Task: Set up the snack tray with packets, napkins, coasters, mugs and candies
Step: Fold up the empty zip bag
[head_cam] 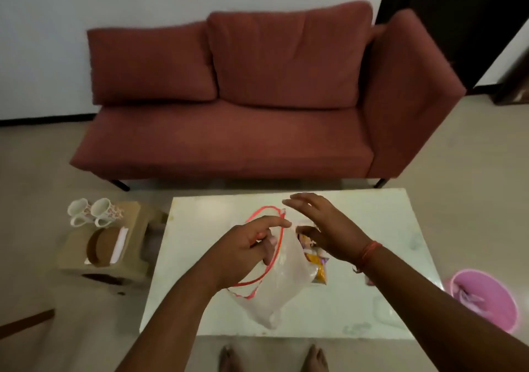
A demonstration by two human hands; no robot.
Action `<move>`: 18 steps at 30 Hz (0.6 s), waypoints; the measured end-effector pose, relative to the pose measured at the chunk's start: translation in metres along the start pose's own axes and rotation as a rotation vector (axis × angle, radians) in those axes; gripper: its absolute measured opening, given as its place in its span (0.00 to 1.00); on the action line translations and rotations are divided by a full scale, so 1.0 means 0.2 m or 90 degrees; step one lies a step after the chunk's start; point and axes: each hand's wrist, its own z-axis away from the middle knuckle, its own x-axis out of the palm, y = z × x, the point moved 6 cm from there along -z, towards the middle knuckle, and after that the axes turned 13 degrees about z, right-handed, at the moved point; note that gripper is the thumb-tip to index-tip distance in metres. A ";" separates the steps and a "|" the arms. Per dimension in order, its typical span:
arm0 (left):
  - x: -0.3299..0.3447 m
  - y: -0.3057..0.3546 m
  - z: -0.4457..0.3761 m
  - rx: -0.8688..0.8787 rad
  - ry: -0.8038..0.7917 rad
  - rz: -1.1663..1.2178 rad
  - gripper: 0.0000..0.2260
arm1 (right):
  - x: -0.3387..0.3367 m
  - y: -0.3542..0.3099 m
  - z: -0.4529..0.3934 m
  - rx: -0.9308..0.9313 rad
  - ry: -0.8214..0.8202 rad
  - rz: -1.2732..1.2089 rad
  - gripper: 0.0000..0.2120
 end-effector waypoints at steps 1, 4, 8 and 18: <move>-0.03 0.06 0.03 0.021 0.001 -0.003 0.16 | -0.07 -0.03 -0.01 -0.007 0.011 -0.021 0.30; -0.10 0.22 0.12 0.105 0.013 -0.017 0.17 | -0.20 -0.14 -0.04 -0.054 -0.008 -0.093 0.23; -0.27 0.38 0.22 0.229 0.136 0.054 0.14 | -0.38 -0.23 -0.08 -0.062 0.081 -0.158 0.06; -0.46 -0.02 0.24 0.052 0.264 0.555 0.45 | -0.71 -0.22 -0.07 0.228 0.381 -0.407 0.06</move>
